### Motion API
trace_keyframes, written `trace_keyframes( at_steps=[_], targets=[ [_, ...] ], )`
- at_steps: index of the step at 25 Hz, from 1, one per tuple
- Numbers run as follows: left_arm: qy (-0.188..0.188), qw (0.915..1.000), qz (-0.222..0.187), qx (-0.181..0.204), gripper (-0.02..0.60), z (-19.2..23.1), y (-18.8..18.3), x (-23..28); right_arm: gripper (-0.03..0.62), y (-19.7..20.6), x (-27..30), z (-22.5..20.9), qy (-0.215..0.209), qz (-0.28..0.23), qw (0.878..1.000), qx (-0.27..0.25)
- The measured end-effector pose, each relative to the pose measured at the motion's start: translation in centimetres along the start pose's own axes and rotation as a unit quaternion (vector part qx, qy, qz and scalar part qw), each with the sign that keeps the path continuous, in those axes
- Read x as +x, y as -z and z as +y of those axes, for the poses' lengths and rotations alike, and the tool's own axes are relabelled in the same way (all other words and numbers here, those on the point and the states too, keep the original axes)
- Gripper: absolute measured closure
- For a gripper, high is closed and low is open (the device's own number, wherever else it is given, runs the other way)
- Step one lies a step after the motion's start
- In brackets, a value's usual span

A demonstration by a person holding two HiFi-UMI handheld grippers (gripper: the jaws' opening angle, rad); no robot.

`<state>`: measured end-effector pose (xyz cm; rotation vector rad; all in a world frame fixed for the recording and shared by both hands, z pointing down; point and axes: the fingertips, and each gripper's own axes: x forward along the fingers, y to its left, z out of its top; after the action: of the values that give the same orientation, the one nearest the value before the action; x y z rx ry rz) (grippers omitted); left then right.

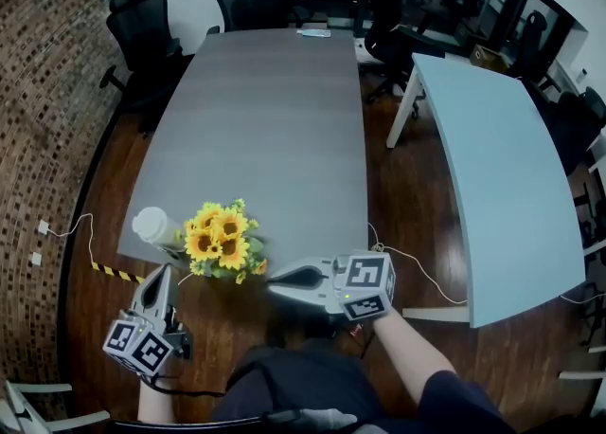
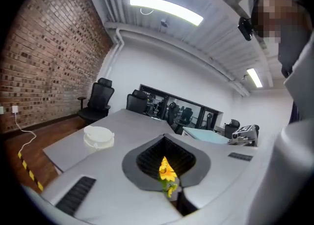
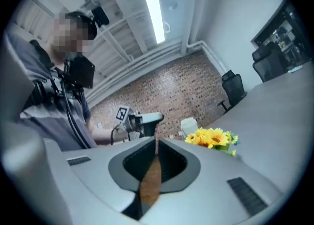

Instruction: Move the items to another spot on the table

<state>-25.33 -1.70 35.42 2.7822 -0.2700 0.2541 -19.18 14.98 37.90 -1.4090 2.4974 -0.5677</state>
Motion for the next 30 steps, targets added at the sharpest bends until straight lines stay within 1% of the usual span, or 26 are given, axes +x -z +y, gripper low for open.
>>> trace_keyframes(
  at_steps=[1, 3, 4, 6, 7, 8, 10, 14, 17, 18, 19, 20, 21, 22, 23, 25, 28, 30],
  targets=[
    [0.014, 0.9999, -0.002, 0.000, 0.591, -0.3, -0.3, 0.3, 0.613, -1.2, -0.3, 0.4, -0.003, -0.031, 0.999, 0.013],
    [0.036, 0.9993, -0.008, -0.005, 0.591, -0.6, -0.6, 0.8, 0.617, -3.2, -0.8, 0.9, -0.003, -0.084, 0.996, 0.031],
    [0.034, 0.9994, -0.010, -0.005, 0.591, -0.3, -0.6, 0.9, 0.617, -3.9, -1.0, 1.1, 0.003, -0.105, 0.994, 0.034],
    [0.015, 0.9999, -0.005, -0.001, 0.591, 0.9, -0.3, 1.1, 0.617, -5.1, -1.3, 1.5, 0.020, -0.142, 0.989, 0.036],
    [0.014, 0.9999, -0.001, -0.002, 0.591, 1.3, -0.1, 1.1, 0.617, -5.6, -1.4, 1.9, 0.027, -0.161, 0.986, 0.040],
    [0.023, 0.9997, 0.002, -0.008, 0.591, 1.4, 0.0, 1.0, 0.617, -6.0, -1.4, 2.3, 0.033, -0.178, 0.982, 0.045],
    [0.053, 0.9984, 0.004, -0.022, 0.591, 1.2, 0.1, 0.7, 0.618, -6.4, -1.2, 2.8, 0.050, -0.200, 0.977, 0.052],
    [0.094, 0.9954, 0.005, -0.012, 0.591, 1.3, 0.8, 0.0, 0.617, -5.7, 0.3, 3.8, 0.096, -0.201, 0.973, 0.062],
    [0.126, 0.9915, -0.002, -0.031, 0.589, 0.8, 0.1, 0.2, 0.617, -5.5, 1.0, 4.2, 0.140, -0.194, 0.969, 0.065],
    [0.136, 0.9904, -0.003, -0.027, 0.589, 0.4, 0.0, 0.3, 0.617, -5.5, 1.1, 4.6, 0.153, -0.191, 0.968, 0.060],
    [0.143, 0.9896, -0.003, -0.008, 0.588, -0.1, 0.1, 0.3, 0.617, -5.6, 1.0, 5.2, 0.167, -0.188, 0.967, 0.050],
    [0.150, 0.9884, -0.002, 0.023, 0.586, -0.8, 0.2, 0.3, 0.617, -5.7, 0.9, 5.8, 0.182, -0.184, 0.965, 0.034],
    [0.159, 0.9857, -0.003, 0.055, 0.584, -1.7, 0.3, 0.3, 0.617, -5.8, 0.8, 6.5, 0.197, -0.178, 0.964, 0.016],
    [0.174, 0.9818, -0.006, 0.076, 0.588, -2.6, 0.4, 0.4, 0.617, -6.0, 0.8, 7.1, 0.210, -0.171, 0.963, -0.002],
    [0.194, 0.9774, -0.011, 0.083, 0.589, -3.7, 0.3, 0.4, 0.617, -6.2, 0.9, 7.7, 0.219, -0.165, 0.961, -0.016],
    [0.232, 0.9694, -0.019, 0.077, 0.589, -5.5, 0.4, 0.7, 0.617, -6.3, 0.9, 8.9, 0.231, -0.157, 0.960, -0.031],
    [0.255, 0.9635, -0.018, 0.079, 0.586, -7.7, 1.1, 1.4, 0.617, -6.0, -0.7, 10.1, 0.257, -0.153, 0.954, -0.036],
    [0.268, 0.9600, -0.012, 0.082, 0.586, -9.0, 1.6, 1.8, 0.617, -5.8, -2.4, 10.3, 0.281, -0.163, 0.945, -0.035]
  ],
)
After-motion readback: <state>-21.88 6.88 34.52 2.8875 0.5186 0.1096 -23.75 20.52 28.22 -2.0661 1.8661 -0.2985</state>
